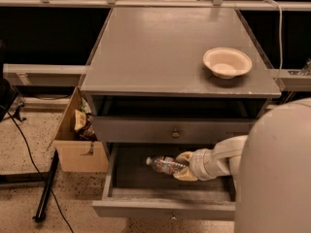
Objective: Pick water bottle from middle drawer and place on counter
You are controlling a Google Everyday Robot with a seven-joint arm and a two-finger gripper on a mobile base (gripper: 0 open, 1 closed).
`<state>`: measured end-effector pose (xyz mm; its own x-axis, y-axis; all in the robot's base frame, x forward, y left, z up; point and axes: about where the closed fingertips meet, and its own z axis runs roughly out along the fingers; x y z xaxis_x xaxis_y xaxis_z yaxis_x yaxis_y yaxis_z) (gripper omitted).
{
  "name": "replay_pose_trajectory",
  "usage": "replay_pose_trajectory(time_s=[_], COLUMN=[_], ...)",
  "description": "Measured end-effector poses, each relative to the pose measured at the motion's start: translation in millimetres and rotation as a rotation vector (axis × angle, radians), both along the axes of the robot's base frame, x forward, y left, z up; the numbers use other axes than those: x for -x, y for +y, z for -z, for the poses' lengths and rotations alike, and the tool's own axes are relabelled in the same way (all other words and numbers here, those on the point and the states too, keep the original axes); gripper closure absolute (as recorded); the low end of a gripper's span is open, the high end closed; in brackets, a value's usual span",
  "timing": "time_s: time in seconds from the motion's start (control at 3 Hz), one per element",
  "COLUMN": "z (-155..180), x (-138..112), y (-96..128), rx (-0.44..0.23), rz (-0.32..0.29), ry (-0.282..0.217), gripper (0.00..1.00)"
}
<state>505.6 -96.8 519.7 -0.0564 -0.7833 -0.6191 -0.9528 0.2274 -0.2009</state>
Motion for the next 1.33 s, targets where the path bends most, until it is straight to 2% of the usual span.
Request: replay_pose_trajectory(time_s=[0.33, 1.0, 1.33], z=[-47.2, -51.5, -71.8], x=[-2.4, -4.9, -7.8], y=[-3.1, 1.8, 14.0], rx=[0.021, -0.001, -0.046], rz=[0.055, 0.031, -0.009], ry=[-0.036, -0.039, -0.037], gripper=[1.00, 1.00, 1.00])
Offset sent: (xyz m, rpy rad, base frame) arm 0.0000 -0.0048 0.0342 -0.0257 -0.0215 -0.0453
